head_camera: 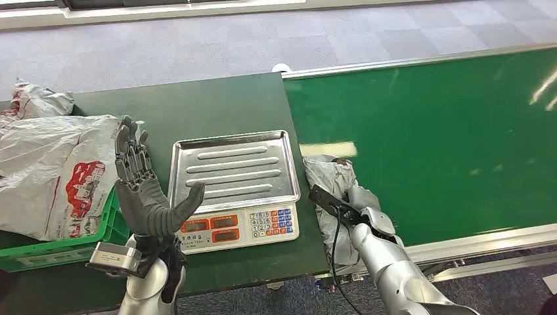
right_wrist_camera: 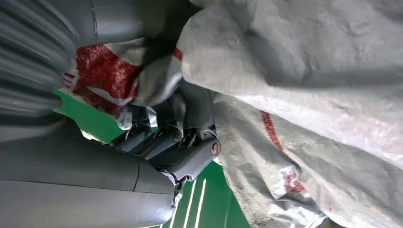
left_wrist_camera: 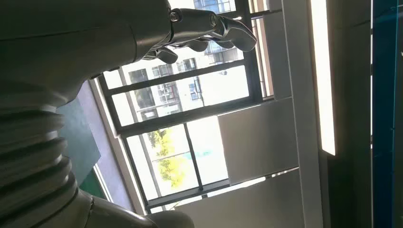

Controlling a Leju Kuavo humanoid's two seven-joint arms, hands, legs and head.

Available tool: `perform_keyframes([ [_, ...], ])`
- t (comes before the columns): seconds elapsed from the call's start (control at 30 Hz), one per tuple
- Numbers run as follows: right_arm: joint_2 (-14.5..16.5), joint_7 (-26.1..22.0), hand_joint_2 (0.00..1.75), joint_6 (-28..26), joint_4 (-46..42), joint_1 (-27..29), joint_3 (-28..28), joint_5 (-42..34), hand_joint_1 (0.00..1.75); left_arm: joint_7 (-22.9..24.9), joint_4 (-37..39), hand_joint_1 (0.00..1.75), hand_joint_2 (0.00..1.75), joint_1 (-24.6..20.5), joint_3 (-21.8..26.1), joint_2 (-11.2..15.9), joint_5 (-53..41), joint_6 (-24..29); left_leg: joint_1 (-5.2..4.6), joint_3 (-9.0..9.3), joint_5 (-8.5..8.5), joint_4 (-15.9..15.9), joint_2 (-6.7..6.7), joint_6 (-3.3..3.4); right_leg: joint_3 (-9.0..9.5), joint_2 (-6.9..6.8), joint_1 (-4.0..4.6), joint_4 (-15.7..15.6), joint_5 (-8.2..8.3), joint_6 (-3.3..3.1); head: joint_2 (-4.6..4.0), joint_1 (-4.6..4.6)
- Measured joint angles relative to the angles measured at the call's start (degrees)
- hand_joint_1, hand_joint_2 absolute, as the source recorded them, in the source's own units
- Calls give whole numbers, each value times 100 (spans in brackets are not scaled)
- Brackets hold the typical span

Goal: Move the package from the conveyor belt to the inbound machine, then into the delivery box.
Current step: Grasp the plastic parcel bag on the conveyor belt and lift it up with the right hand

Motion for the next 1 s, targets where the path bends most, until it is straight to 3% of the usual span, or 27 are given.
perform_keyframes([
  [0.5, 1, -186, 175, -452, -81, 39, 20, -183, 175, 0, -51, 0, 175, 96, 28, 0, -36, 84, 0, -1, 0, 0, 0, 0, -1, 0, 0, 0, 0, 0, 0, 0],
  [0.7, 111, -806, 175, -1910, -771, 232, 15, -800, 175, 0, -175, 0, 175, 216, 40, 3, -34, 218, 0, -4, 0, 0, 0, 0, -4, 0, 0, 1, 0, 0, 0, -1],
  [0.8, 210, -947, 175, -2149, -1427, 397, 13, -1073, 175, 0, -245, 0, 175, 283, 43, 4, -34, 221, 0, -5, 0, 0, -1, 0, -5, -1, 1, 1, -1, 0, 0, -1],
  [1.0, 476, -1437, 175, -3221, -3462, 1093, 28, -1797, 175, 0, -260, 0, 175, 310, 45, 4, -36, 221, 0, -10, -1, 0, -6, 0, -8, -5, 1, 0, -3, 1, 0, 0],
])
